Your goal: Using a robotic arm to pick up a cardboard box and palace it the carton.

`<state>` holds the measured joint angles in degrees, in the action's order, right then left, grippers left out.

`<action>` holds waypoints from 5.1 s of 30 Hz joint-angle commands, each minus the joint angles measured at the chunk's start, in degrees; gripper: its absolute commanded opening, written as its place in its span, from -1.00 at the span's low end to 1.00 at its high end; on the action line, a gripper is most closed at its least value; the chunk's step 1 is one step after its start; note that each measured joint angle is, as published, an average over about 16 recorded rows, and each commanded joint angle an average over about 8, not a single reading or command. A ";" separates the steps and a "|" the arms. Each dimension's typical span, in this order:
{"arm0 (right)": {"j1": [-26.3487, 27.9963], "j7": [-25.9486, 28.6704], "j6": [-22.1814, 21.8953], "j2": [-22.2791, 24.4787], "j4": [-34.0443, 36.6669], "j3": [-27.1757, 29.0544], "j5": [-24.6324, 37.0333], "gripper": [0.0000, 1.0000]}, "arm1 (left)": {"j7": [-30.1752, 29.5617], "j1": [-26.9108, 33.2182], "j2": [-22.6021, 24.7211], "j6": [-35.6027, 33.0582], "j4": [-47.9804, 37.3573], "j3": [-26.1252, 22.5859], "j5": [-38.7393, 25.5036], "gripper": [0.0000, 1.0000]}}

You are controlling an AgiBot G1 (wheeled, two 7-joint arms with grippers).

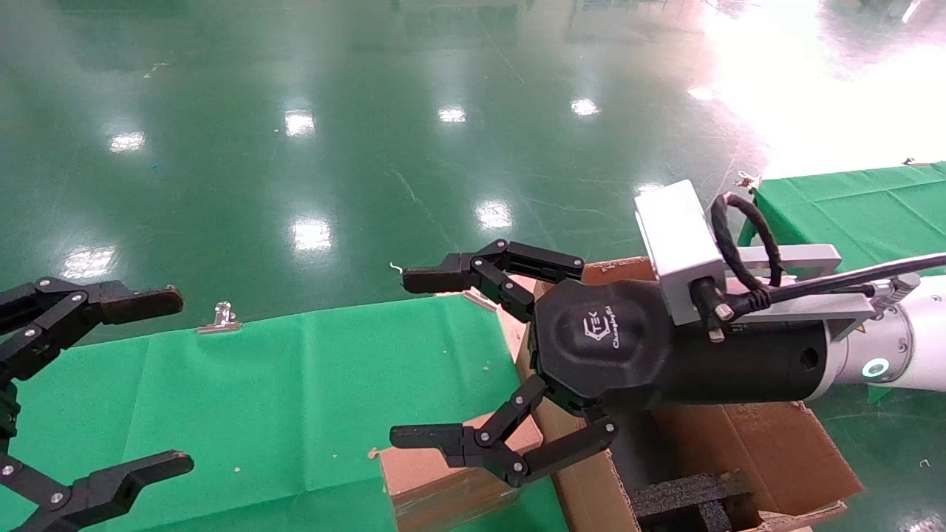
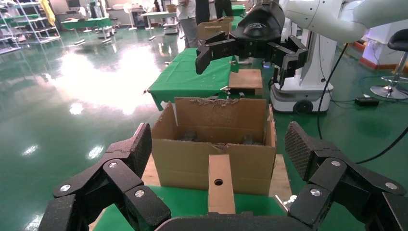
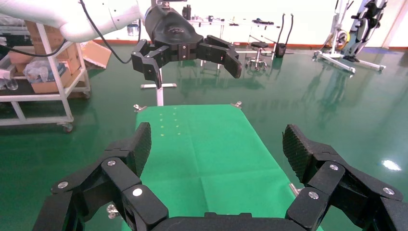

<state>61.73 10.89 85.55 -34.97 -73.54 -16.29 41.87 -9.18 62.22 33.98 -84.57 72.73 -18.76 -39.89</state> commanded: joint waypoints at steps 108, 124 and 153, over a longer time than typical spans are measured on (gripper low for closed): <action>37.54 -6.77 3.64 -20.73 13.44 -50.73 43.48 -1.00 | 0.05 0.02 -0.03 0.03 -0.04 -0.07 0.06 1.00; 37.40 -6.69 3.71 -20.66 13.21 -50.56 43.64 -1.00 | 0.05 0.02 -0.03 0.03 -0.04 -0.07 0.06 1.00; 58.35 -12.71 5.87 -18.07 26.41 -55.77 32.33 -1.00 | 0.06 0.04 -0.03 0.03 -0.06 -0.10 0.07 1.00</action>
<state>119.19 -1.83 91.41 -53.16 -47.55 -72.22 74.10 -9.11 62.26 33.95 -84.54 72.67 -18.87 -39.82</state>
